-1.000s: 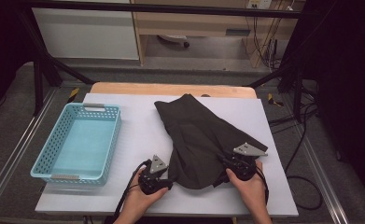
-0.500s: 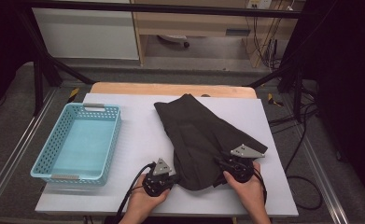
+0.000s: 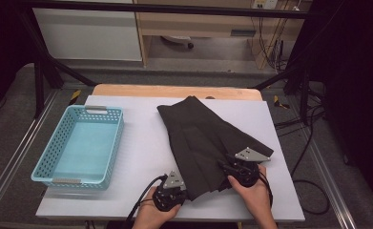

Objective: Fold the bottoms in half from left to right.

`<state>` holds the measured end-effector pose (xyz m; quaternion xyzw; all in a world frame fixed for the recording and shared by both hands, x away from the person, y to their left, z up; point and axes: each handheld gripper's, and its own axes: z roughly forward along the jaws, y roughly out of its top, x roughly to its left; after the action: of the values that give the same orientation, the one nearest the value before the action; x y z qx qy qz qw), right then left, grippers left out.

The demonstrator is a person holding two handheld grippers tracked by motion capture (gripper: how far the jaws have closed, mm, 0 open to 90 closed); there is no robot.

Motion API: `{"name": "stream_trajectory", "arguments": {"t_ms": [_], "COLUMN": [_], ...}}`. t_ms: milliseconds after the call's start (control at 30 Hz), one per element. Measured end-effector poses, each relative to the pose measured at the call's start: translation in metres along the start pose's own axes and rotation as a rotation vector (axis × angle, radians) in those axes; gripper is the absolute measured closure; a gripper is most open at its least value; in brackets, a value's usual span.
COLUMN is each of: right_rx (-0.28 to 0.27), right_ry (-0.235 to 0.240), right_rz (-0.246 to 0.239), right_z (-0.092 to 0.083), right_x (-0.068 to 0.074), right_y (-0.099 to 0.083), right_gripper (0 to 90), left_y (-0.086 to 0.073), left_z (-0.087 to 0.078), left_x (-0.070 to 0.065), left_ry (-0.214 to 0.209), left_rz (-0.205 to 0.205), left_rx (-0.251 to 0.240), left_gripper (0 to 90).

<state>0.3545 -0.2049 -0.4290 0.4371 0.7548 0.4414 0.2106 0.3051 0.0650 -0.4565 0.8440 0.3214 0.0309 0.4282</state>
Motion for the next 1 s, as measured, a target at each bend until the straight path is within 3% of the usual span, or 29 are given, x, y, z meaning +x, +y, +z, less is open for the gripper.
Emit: {"name": "stream_trajectory", "arguments": {"t_ms": [133,233,300,500,567,800,1000], "right_rx": [0.0,-0.004,-0.002,0.0,0.009,0.031,0.052], "right_ry": [0.001,-0.001,-0.005,-0.031,-0.049,-0.122,-0.146], "right_rz": [0.004,-0.003,-0.006,-0.027,-0.034,-0.032,-0.017], "right_z": [0.0,-0.001,-0.002,-0.005,-0.005,-0.001,0.004], "right_x": [0.0,0.001,0.002,-0.004,-0.011,-0.046,-0.076], "right_y": [0.0,0.001,0.002,0.012,0.016,0.028,0.038], "right_gripper": [53.7,49.1,44.1,33.0,29.3,21.8,15.0], "left_y": [-0.002,-0.003,-0.003,-0.001,0.0,0.01,0.024], "left_z": [-0.003,-0.008,-0.015,-0.028,-0.029,-0.027,-0.03], "left_x": [0.002,0.005,0.01,0.026,0.031,0.036,0.039], "left_ry": [0.036,0.092,0.109,0.184,0.195,0.253,0.272], "left_rz": [0.001,-0.006,-0.025,-0.056,-0.073,-0.068,-0.07], "left_rx": [-0.006,-0.014,-0.03,-0.065,-0.071,-0.069,-0.077], "left_gripper": [82.5,61.5,52.6,44.8,41.9,25.2,17.8]}}
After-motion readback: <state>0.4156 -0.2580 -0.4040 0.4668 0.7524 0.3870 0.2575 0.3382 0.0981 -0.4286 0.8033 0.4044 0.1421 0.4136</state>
